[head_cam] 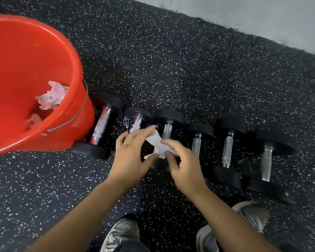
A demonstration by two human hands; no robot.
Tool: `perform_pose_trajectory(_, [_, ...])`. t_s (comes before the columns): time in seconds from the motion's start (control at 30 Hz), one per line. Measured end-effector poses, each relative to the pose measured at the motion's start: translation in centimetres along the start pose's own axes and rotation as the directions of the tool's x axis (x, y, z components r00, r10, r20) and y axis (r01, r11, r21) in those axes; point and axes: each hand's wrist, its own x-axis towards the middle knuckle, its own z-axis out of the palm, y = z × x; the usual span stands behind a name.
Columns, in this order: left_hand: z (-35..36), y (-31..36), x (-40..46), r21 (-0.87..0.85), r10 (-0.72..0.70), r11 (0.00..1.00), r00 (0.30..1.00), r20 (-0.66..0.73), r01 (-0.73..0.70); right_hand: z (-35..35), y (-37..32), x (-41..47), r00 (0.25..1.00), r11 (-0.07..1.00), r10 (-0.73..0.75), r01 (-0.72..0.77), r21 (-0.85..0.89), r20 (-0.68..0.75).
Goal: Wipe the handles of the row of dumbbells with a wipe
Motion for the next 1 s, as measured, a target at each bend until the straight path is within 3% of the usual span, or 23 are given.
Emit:
perform_pose_trajectory(0.23, [-1.9, 0.1, -0.2, -0.134, -0.105, 0.986, 0.993, -0.052, 0.097, 0.3, -3.4, 1.7, 0.998, 0.994, -0.021, 0.026, 0.103, -0.058])
perform_pose_trajectory(0.47, [-4.4, -0.7, -0.6, -0.477, -0.261, 0.856, 0.963, -0.064, 0.200, 1.8, -5.4, 2.6, 0.978, 0.990, -0.048, 0.073, 0.119, -0.202])
perform_pose_trajectory(0.8, [-6.5, -1.0, -1.2, -0.804, -0.410, 0.564, 0.909, -0.078, 0.186, 5.9, -6.7, 2.5, 0.975, 0.981, -0.178, 0.186, 0.054, -0.133])
perform_pose_trajectory(1.0, [-7.1, -2.2, -1.8, -0.787, -0.432, 0.581, 0.898, -0.082, 0.208, 6.5, -7.1, 2.4, 0.962, 0.962, -0.266, 0.269, 0.035, -0.064])
